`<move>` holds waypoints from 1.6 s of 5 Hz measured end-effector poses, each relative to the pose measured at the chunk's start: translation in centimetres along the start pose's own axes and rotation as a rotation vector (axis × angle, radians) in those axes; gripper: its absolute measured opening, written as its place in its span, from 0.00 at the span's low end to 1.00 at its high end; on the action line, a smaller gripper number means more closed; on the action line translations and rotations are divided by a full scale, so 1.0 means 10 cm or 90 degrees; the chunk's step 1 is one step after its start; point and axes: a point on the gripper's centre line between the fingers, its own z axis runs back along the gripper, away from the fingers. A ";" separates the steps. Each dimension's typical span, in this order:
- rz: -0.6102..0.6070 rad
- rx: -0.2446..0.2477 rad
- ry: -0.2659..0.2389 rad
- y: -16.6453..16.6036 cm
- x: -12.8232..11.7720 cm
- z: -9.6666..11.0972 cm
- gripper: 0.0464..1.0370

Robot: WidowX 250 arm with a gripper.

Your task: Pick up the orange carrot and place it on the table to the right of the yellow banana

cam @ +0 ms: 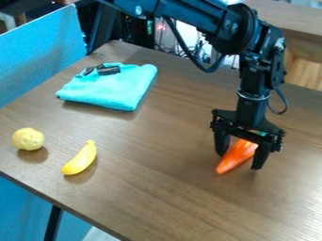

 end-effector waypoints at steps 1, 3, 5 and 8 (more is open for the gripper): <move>0.002 -0.004 -0.004 -0.02 0.06 -0.03 0.96; -0.005 0.013 0.014 -0.06 0.07 -0.09 0.66; -0.031 0.001 0.018 -0.09 0.06 -0.09 0.51; -0.033 0.045 0.020 0.20 -0.63 0.16 0.51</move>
